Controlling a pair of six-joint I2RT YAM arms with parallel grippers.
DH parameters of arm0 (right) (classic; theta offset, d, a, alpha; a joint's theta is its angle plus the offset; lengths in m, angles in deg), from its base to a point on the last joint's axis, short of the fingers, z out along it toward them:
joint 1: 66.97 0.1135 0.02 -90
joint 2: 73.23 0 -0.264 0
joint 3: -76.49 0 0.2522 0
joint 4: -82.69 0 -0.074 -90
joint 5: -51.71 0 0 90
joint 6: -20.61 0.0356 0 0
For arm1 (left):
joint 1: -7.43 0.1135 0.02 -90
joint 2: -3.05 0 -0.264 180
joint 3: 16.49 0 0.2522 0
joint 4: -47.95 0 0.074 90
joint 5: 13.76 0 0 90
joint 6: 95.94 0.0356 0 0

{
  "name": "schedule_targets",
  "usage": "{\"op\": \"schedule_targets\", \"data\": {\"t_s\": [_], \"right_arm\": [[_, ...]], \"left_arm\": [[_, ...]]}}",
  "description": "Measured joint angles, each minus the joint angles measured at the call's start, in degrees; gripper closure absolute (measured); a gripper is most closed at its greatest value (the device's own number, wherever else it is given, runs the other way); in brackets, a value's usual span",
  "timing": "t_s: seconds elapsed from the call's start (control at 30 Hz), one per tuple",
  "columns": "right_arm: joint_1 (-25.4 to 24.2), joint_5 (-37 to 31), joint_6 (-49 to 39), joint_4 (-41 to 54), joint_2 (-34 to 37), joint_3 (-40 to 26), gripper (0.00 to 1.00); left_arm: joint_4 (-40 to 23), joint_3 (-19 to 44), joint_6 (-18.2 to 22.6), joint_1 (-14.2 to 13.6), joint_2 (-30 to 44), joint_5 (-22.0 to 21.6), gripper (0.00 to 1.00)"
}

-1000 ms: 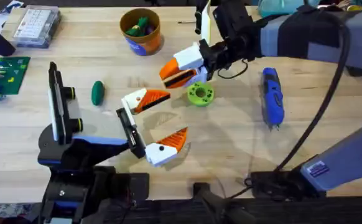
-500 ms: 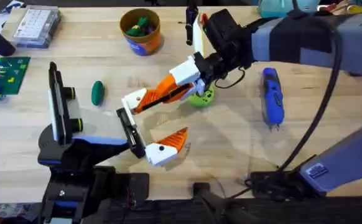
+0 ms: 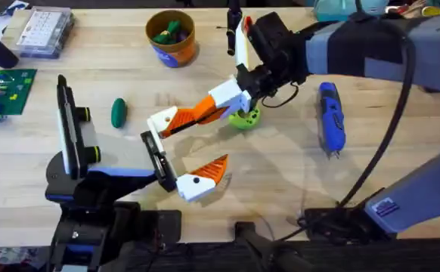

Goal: Pick up the gripper from the table and insert it into the empty holder that is missing its gripper. Then pick up a screw, insert it into the mounting hole, and use the screwdriver to tighten it. Finally, clean up the table by picking up the vegetable and placing it into the bucket.

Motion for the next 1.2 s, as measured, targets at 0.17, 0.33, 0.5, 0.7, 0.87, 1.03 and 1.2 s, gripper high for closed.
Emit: {"op": "schedule_targets", "data": {"t_s": [0.17,0.33,0.5,0.7,0.87,1.03,1.2], "right_arm": [[0.0,-0.35,1.06,-0.08,0.0,-0.01,0.987],[0.0,-0.44,2.07,-0.15,0.0,-0.02,0.987],[0.02,-0.89,5.22,-4.46,0.0,0.07,0.988],[0.67,-2.31,12.54,-12.24,0.0,0.09,0.99],[1.25,-2.61,14.96,-12.75,0.0,0.09,0.99],[1.77,-3.27,16.28,-12.85,0.0,0.09,0.99],[1.89,-4.12,17.53,-12.32,0.0,0.07,0.99]], "left_arm": [[-0.02,0.0,-0.02,0.0,0.0,0.0,0.01],[-0.02,0.0,-0.04,0.0,0.02,0.02,0.01],[0.02,0.0,-0.03,0.04,0.02,-0.39,0.01],[0.33,0.0,0.01,0.46,0.01,-2.8,0.01],[0.37,0.0,-0.02,0.46,0.0,-3.19,0.01],[0.35,0.0,-0.31,0.5,0.01,-3.24,0.01],[0.33,0.0,-1.17,0.5,0.02,-3.22,0.01]]}}
